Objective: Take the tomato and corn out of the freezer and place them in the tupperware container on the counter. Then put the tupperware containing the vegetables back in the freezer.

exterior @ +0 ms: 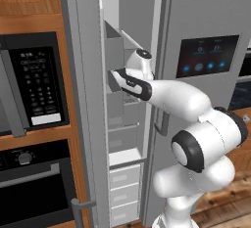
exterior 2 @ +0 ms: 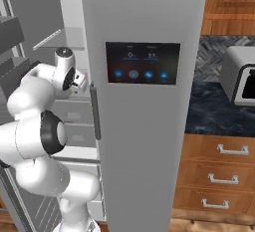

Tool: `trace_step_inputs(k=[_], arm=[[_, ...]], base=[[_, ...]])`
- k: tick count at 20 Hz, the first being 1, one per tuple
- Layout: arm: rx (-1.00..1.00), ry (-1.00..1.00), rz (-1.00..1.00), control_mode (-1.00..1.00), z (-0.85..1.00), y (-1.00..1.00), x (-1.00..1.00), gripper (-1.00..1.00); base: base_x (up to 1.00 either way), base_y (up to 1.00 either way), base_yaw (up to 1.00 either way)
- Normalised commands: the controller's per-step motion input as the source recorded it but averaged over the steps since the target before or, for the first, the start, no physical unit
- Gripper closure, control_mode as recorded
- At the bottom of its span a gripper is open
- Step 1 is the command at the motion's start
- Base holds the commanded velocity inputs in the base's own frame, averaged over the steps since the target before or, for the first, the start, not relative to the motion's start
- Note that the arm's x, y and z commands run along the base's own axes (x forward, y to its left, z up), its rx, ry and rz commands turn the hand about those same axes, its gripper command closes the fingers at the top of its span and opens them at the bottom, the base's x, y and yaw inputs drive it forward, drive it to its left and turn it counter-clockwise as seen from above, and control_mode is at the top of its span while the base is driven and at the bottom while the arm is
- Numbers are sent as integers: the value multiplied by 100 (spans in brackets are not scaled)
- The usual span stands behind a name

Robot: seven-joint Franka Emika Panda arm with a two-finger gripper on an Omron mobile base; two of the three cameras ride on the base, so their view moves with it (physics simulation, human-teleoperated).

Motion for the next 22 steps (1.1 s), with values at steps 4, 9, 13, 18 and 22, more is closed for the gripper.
trace_step_inputs(k=[4,9,13,18,22], arm=[[0,-1,0,-100,-4,0,44,-100],[-2,0,-1,-100,-19,0,38,-100],[-3,-4,-2,-100,-25,7,25,-100],[-3,-4,-5,-100,-16,23,31,-100],[-1,0,-5,-100,-16,10,41,-100]], base=[[0,0,0],[0,0,0],[0,0,0],[0,0,0],[0,0,0]])
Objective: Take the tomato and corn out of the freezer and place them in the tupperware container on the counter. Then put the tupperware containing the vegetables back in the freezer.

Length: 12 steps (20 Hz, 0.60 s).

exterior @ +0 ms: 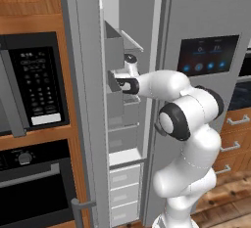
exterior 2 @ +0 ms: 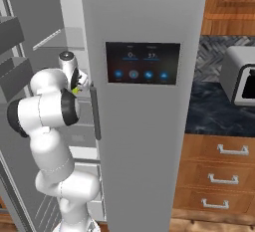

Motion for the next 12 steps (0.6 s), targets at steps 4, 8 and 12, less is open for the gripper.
trace_step_inputs(k=[4,8,12], arm=[[0,0,-5,-100,-16,0,37,-100],[0,0,-3,-100,-24,0,17,-100],[0,0,-1,-100,-27,0,1,100]], base=[[0,0,0],[0,0,0],[0,0,0]])
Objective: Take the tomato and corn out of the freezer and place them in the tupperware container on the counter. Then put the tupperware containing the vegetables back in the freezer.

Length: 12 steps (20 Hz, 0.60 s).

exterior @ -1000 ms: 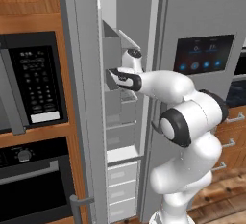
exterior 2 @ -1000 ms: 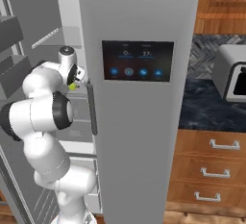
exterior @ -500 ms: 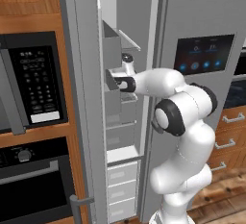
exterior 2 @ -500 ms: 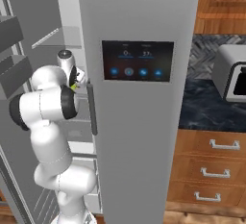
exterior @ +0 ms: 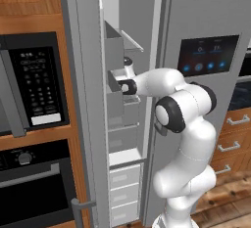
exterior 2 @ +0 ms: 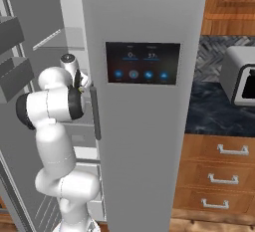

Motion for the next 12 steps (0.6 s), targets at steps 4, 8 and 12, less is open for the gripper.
trace_step_inputs(k=[4,8,12], arm=[[0,0,0,-100,-32,0,4,100],[0,0,0,-100,-28,0,0,100],[0,0,0,-100,-5,-16,-23,100]], base=[[0,0,0],[0,0,0],[0,0,0]])
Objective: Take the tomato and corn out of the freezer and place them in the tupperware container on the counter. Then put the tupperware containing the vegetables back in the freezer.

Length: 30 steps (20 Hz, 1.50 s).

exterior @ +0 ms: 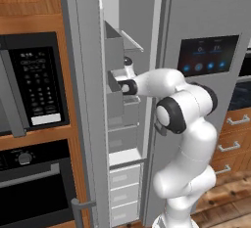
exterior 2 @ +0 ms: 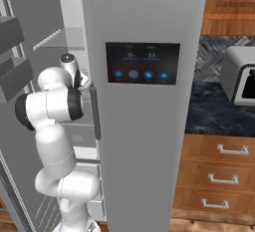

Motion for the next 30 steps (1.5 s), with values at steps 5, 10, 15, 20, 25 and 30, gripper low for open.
trace_step_inputs(k=[5,10,15,20,25,30], arm=[[6,-1,1,-100,3,-34,-88,100],[11,-1,3,-100,26,-24,-100,100],[2,-2,7,-100,53,-6,-100,100],[1,-1,6,-100,52,-28,-100,100],[1,-4,7,-100,37,-43,-100,100],[1,-7,4,-100,72,-45,-100,100]], base=[[0,0,0],[0,0,0],[0,0,0],[0,0,0],[0,0,0],[0,0,0]])
